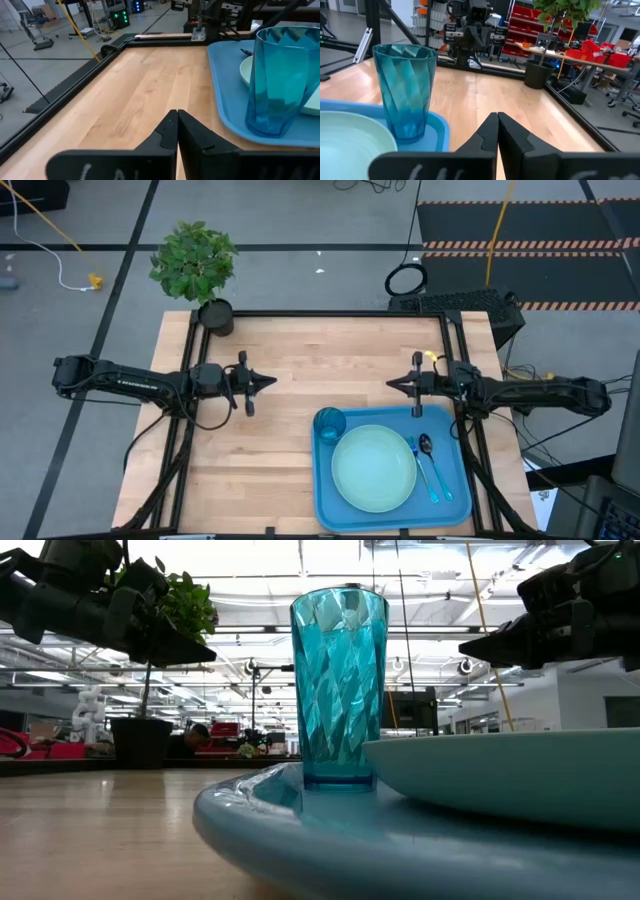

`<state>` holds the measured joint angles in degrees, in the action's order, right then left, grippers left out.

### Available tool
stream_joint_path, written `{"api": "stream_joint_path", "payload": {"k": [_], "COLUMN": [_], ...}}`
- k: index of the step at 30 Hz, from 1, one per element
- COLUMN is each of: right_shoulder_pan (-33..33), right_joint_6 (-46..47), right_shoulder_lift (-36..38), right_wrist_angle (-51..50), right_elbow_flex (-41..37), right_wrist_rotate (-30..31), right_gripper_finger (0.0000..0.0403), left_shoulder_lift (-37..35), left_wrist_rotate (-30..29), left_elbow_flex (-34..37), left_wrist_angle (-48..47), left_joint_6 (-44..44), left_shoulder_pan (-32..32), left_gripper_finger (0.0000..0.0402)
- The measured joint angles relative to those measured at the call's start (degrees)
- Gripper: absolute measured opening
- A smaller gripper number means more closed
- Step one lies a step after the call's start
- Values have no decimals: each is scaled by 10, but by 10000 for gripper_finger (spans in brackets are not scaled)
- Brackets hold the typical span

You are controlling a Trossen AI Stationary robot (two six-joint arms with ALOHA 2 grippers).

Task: Pick and place plate/cup/fork/spoon on tray
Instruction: Return to Home Position

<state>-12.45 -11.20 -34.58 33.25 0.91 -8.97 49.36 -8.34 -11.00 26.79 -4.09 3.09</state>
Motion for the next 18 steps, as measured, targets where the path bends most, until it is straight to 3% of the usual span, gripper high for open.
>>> {"api": "stream_joint_path", "payload": {"k": [18], "right_shoulder_pan": [0], "right_joint_6": [11], "right_shoulder_lift": [210], "right_wrist_angle": [-205], "right_elbow_flex": [-1], "right_wrist_rotate": [0], "right_gripper_finger": [0], "left_shoulder_lift": [0], "left_wrist_rotate": [6], "left_elbow_flex": [11], "left_wrist_angle": [-44], "left_joint_6": [31], "left_shoulder_pan": [0], "left_gripper_finger": [6]}}
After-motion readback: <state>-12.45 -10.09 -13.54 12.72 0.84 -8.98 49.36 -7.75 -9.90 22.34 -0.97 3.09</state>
